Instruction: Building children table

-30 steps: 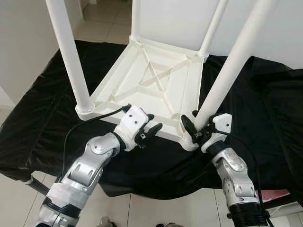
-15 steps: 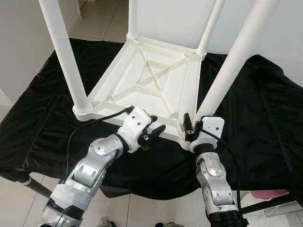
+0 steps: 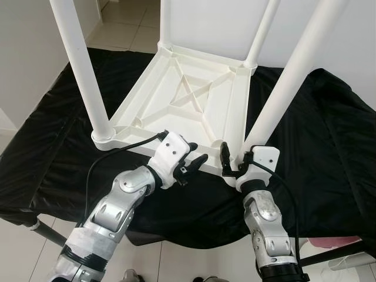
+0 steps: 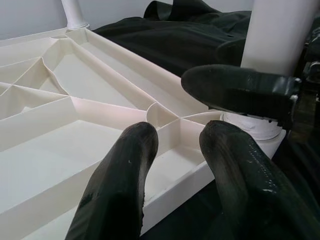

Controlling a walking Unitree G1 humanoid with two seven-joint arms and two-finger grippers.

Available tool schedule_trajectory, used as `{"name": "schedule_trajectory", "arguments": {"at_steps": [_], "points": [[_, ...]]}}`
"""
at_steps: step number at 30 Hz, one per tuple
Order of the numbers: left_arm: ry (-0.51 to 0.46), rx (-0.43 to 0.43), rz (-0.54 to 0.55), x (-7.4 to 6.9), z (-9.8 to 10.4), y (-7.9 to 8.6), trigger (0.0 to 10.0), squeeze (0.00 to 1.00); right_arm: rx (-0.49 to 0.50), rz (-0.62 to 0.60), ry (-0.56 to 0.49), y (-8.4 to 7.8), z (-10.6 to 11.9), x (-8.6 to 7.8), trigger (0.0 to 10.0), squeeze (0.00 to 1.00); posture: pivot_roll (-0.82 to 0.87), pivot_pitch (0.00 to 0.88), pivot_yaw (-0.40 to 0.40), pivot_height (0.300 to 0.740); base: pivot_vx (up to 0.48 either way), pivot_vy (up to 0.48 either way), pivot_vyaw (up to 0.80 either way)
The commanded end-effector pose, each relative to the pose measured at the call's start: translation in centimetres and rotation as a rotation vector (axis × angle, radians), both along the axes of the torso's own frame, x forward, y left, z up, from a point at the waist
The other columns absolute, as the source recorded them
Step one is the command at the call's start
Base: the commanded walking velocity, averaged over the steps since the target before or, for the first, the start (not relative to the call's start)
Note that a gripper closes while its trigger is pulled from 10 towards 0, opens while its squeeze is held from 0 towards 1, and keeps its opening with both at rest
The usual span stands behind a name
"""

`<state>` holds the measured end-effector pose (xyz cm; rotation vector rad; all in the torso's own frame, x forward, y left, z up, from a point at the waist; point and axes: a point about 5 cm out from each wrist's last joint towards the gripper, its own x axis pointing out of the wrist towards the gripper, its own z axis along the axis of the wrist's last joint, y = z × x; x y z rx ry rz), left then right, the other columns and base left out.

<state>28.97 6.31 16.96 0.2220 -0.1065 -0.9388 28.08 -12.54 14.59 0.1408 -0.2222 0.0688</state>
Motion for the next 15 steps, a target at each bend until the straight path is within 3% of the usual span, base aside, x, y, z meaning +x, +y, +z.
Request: {"name": "schedule_trajectory", "arguments": {"at_steps": [1, 2, 7, 11, 15], "points": [[0.006, 0.007, -0.015, -0.3, -0.2, -0.1, 10.0, 0.00, 0.020, 0.005, -0.008, -0.2, 0.0, -0.2, 10.0, 1.00, 0.02, 0.070, -0.072, 0.740, 0.000, 0.000, 0.00], [0.012, 0.001, -0.018, -0.5, -0.3, -0.3, 10.0, 0.00, 0.001, 0.090, -0.032, -0.6, 0.4, -0.5, 10.0, 0.00, 0.02, 0.075, -0.071, 0.740, 0.000, 0.000, 0.00], [0.019, 0.001, -0.021, -0.7, -0.4, -0.2, 10.0, 0.00, -0.046, 0.230, -0.062, -1.1, 0.8, -0.6, 10.0, 0.00, 0.02, 0.075, -0.071, 0.740, 0.000, 0.000, 0.00], [0.017, 0.006, -0.026, -0.7, -0.3, -0.2, 10.0, 0.00, -0.132, 0.466, -0.052, -2.1, 0.8, -0.8, 10.0, 0.00, 0.01, 0.073, -0.070, 0.740, 0.000, 0.000, 0.00], [0.015, 0.003, -0.024, -0.5, -0.3, -0.2, 10.0, 0.00, -0.166, 0.500, -0.044, -2.7, 0.9, -0.3, 10.0, 0.00, -0.01, 0.076, -0.065, 0.740, 0.000, 0.000, 0.00]]}}
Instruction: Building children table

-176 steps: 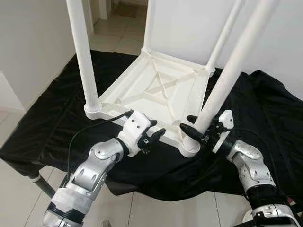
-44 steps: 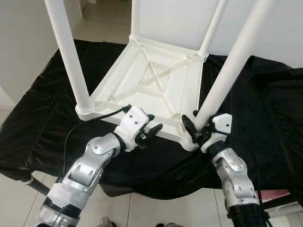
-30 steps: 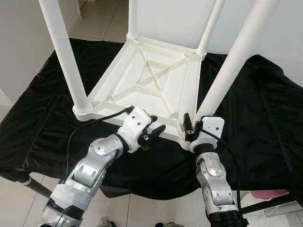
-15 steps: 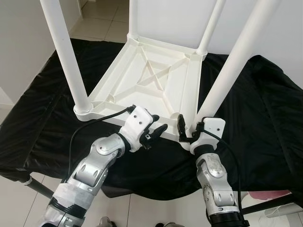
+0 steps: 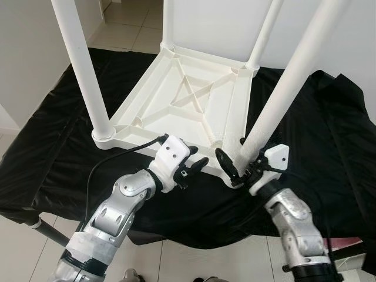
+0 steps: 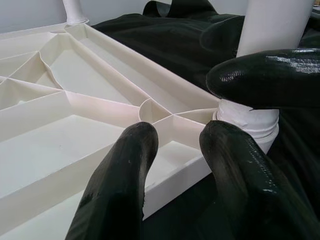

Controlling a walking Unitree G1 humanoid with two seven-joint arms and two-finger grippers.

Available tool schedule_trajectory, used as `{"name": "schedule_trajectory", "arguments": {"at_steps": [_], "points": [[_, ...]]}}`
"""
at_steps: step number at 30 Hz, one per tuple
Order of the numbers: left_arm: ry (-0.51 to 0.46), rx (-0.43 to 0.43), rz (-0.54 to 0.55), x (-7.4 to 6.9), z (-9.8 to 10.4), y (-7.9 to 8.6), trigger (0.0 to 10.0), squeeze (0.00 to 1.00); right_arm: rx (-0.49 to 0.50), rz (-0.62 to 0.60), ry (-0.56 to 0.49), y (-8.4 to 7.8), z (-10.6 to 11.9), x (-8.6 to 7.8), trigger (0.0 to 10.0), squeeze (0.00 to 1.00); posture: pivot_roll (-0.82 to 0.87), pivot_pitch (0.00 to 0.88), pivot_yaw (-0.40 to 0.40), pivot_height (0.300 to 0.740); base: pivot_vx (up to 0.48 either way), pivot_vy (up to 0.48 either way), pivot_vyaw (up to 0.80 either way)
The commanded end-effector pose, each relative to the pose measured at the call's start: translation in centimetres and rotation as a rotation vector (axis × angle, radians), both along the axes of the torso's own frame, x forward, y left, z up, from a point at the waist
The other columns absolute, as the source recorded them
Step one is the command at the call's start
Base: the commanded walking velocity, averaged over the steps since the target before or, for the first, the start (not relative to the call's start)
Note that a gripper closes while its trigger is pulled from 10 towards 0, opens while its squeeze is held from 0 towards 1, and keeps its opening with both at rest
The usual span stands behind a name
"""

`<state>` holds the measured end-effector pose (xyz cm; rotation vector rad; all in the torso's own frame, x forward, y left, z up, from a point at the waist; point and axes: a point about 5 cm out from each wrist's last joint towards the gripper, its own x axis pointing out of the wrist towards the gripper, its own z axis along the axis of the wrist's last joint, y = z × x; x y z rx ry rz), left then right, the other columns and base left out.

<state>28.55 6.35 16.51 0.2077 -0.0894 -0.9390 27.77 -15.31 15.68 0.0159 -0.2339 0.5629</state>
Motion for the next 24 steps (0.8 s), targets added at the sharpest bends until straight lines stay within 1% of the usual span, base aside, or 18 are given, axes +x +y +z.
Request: {"name": "schedule_trajectory", "arguments": {"at_steps": [1, 2, 3, 6, 7, 9, 10, 11, 13, 14, 20, 21, 24], "points": [[-0.006, 0.007, -0.025, -0.1, 0.2, -0.3, 10.0, 0.00, 0.004, 0.025, 0.016, 0.0, -0.2, 0.0, 10.0, 0.00, -0.01, 0.076, -0.065, 0.740, 0.000, 0.000, 0.00], [-0.006, 0.003, -0.025, -0.1, 0.2, -0.3, 10.0, 0.00, -0.017, 0.040, 0.012, -0.3, -0.1, 0.3, 10.0, 0.00, -0.02, 0.078, -0.065, 0.740, 0.000, 0.000, 0.00], [-0.003, -0.001, -0.029, -0.2, 0.2, -0.4, 10.0, 0.00, -0.033, 0.058, 0.011, -0.5, 0.1, 0.6, 10.0, 0.00, -0.04, 0.087, -0.045, 0.740, 0.000, 0.000, 0.00], [0.005, -0.001, -0.044, -0.3, 0.1, -0.5, 10.0, 0.00, -0.037, 0.086, 0.014, -0.5, 0.2, 1.0, 10.0, 0.00, -0.04, 0.086, -0.037, 0.740, 0.000, 0.000, 0.00], [0.007, 0.000, -0.052, -0.4, 0.1, -0.6, 10.0, 0.00, -0.038, 0.095, 0.017, -0.3, 0.1, 1.1, 10.0, 0.00, -0.05, 0.093, -0.021, 0.740, 0.000, 0.000, 0.00], [0.008, 0.001, -0.056, -0.4, 0.1, -0.6, 10.0, 0.00, -0.039, 0.099, 0.018, -0.3, 0.1, 1.1, 10.0, 0.00, -0.05, 0.093, -0.021, 0.740, 0.000, 0.000, 0.00], [0.005, 0.005, -0.064, -0.4, 0.2, -0.6, 10.0, 0.00, -0.033, 0.084, 0.007, -0.1, 0.0, 0.9, 4.8, 0.00, -0.06, 0.097, -0.006, 0.740, 0.000, 0.000, 0.00], [0.003, 0.006, -0.069, -0.3, 0.4, -0.6, 10.0, 0.00, -0.026, 0.064, -0.005, 0.1, 0.0, 0.6, 1.3, 0.00, -0.06, 0.099, 0.001, 0.740, 0.000, 0.000, 0.00], [0.002, 0.007, -0.071, -0.2, 0.5, -0.6, 10.0, 0.00, -0.021, 0.049, -0.013, 0.2, 0.0, 0.5, 1.3, 0.00, -0.06, 0.099, 0.001, 0.740, 0.000, 0.000, 0.00], [0.000, 0.008, -0.073, -0.2, 0.5, -0.6, 10.0, 0.00, -0.015, 0.043, -0.017, 0.2, 0.0, 0.3, 0.0, 0.00, -0.07, 0.105, 0.008, 0.740, 0.000, 0.000, 0.00], [0.002, -0.002, -0.082, -0.2, 0.6, -0.7, 10.0, 0.00, 0.011, 0.001, -0.020, 0.1, -0.1, -0.3, 0.0, 0.00, -0.08, 0.111, 0.020, 0.740, 0.000, 0.000, 0.00], [0.003, -0.006, -0.085, -0.2, 0.7, -0.8, 10.0, 0.00, 0.023, -0.023, -0.023, 0.4, 0.0, -0.6, 8.6, 0.00, -0.10, 0.122, 0.032, 0.740, 0.000, 0.000, 0.00], [0.004, -0.011, -0.090, -0.2, 0.7, -1.0, 10.0, 0.00, 0.040, -0.061, -0.027, 0.8, 0.2, -1.0, 8.6, 0.00, -0.10, 0.123, 0.034, 0.740, 0.000, 0.000, 0.00]]}}
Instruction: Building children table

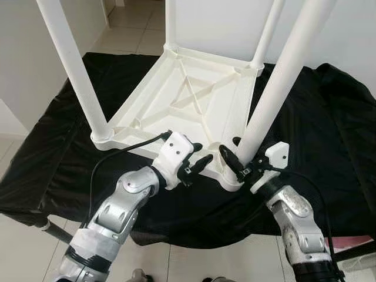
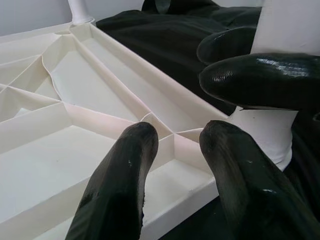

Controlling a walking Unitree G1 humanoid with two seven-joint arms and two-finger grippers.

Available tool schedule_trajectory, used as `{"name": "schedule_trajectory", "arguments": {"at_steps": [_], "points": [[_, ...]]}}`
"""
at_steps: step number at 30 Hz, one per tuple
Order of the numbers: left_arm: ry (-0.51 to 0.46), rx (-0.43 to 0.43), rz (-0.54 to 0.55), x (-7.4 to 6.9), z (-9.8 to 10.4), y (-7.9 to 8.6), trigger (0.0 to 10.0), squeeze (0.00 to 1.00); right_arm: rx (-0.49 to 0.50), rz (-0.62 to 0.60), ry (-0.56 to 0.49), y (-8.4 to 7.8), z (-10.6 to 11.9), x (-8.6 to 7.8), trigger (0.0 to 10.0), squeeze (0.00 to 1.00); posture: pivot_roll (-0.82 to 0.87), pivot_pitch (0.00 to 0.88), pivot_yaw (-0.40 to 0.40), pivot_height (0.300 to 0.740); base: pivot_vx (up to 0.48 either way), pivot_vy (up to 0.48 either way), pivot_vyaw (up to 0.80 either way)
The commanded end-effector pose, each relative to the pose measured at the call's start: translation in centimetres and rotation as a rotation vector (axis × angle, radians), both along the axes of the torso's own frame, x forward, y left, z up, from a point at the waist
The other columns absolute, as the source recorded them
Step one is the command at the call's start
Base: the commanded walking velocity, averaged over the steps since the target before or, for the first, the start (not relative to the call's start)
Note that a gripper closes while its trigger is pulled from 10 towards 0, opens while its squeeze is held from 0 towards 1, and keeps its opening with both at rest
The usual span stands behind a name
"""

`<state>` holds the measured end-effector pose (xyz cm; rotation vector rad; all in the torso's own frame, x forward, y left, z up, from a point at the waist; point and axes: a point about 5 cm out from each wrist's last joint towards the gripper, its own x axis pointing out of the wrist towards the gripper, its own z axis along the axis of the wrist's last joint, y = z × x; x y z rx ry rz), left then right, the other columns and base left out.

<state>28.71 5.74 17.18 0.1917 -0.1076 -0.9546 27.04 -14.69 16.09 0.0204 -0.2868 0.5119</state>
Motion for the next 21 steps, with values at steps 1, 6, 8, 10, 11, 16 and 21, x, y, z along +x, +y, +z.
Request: {"name": "schedule_trajectory", "arguments": {"at_steps": [1, 6, 8, 10, 11, 16, 21], "points": [[0.011, 0.008, -0.074, -0.4, 0.1, -0.5, 10.0, 0.00, 0.015, -0.026, 0.020, 0.3, -0.3, -0.4, 10.0, 0.00, -0.11, 0.127, 0.035, 0.740, 0.000, 0.000, 0.00], [0.010, -0.003, -0.074, -0.1, 0.3, -0.5, 10.0, 0.00, 0.047, -0.211, 0.048, 0.9, -0.4, -0.5, 10.0, 0.00, -0.12, 0.135, 0.033, 0.740, 0.000, 0.000, 0.00], [0.009, -0.005, -0.072, -0.1, 0.3, -0.5, 10.0, 0.00, 0.061, -0.263, 0.048, 0.9, -0.4, -0.5, 10.0, 0.00, -0.12, 0.138, 0.033, 0.740, 0.000, 0.000, 0.00], [0.009, -0.009, -0.068, 0.0, 0.4, -0.4, 10.0, 0.00, 0.076, -0.314, 0.052, 0.9, -0.5, -0.6, 10.0, 0.00, -0.13, 0.140, 0.037, 0.740, 0.000, 0.000, 0.00], [0.010, -0.012, -0.066, 0.1, 0.4, -0.5, 10.0, 0.00, 0.086, -0.348, 0.054, 0.9, -0.5, -0.6, 10.0, 0.00, -0.13, 0.140, 0.037, 0.740, 0.000, 0.000, 0.00], [0.025, -0.054, -0.025, 0.4, 0.7, 0.1, 10.0, 0.00, 0.122, -0.430, 0.072, 2.0, -0.6, -1.2, 10.0, 0.00, -0.15, 0.151, 0.056, 0.740, 0.000, 0.000, 0.00], [0.025, -0.061, -0.018, 0.6, 0.9, 0.3, 10.0, 0.00, 0.120, -0.440, 0.078, 2.4, -0.7, -1.3, 10.0, 0.00, -0.15, 0.150, 0.060, 0.740, 0.000, 0.000, 0.00]]}}
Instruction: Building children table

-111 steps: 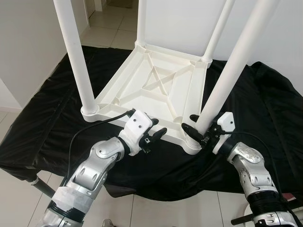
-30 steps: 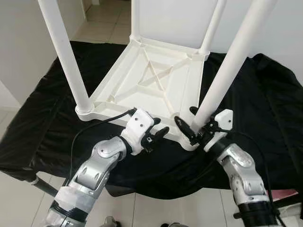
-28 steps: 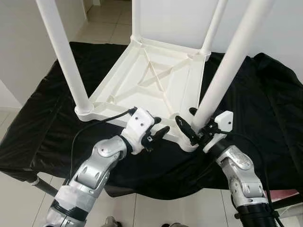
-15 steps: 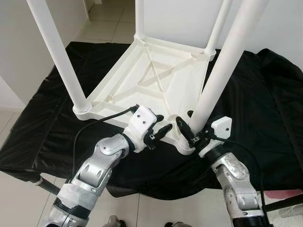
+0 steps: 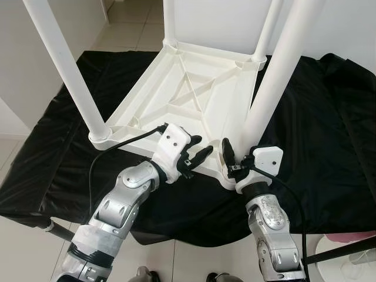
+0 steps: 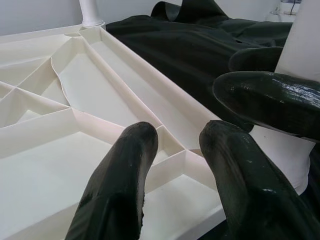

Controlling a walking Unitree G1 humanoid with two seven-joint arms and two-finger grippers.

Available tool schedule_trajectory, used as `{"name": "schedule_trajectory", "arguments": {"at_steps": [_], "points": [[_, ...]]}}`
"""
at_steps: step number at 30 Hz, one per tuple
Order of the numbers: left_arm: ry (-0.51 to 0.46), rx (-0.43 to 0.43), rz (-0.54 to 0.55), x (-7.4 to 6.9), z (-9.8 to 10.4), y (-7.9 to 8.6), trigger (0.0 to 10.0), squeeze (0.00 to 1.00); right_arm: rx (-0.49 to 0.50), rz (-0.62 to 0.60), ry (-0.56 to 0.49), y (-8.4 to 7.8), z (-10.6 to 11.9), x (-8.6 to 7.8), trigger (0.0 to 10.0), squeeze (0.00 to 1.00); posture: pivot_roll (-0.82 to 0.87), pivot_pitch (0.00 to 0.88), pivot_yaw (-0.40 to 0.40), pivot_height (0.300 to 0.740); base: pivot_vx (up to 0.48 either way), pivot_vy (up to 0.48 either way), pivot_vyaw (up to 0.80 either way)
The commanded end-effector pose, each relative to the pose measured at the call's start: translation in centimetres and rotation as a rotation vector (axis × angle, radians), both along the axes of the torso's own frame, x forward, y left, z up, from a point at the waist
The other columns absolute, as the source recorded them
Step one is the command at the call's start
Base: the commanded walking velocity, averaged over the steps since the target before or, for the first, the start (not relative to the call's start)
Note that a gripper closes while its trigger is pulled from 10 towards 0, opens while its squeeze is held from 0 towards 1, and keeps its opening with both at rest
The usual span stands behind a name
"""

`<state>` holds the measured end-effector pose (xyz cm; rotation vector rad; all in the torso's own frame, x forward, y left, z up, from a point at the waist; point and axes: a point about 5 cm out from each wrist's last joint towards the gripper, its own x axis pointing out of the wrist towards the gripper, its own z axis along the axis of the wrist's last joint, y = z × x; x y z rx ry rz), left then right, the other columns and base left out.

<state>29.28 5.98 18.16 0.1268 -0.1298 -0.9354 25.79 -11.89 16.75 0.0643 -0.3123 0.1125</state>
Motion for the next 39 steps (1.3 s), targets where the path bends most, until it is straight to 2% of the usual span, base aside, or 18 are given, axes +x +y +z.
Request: {"name": "schedule_trajectory", "arguments": {"at_steps": [1, 16, 39], "points": [[0.012, 0.008, -0.033, 0.1, 0.0, 0.1, 10.0, 0.00, 0.028, -0.048, 0.078, -0.2, -1.3, 0.0, 10.0, 0.00, -0.15, 0.147, 0.064, 0.740, 0.000, 0.000, 0.00], [0.001, 0.011, -0.020, 0.4, 0.4, 0.4, 10.0, 0.00, 0.016, -0.033, 0.073, 0.7, -1.1, 0.4, 10.0, 0.00, -0.13, 0.135, 0.054, 0.740, 0.000, 0.000, 0.00], [0.011, 0.015, -0.017, 0.2, 0.3, 0.5, 10.0, 0.00, 0.011, -0.012, 0.078, 1.3, -1.0, 0.6, 10.0, 0.00, -0.12, 0.137, 0.049, 0.740, 0.000, 0.000, 0.00]]}}
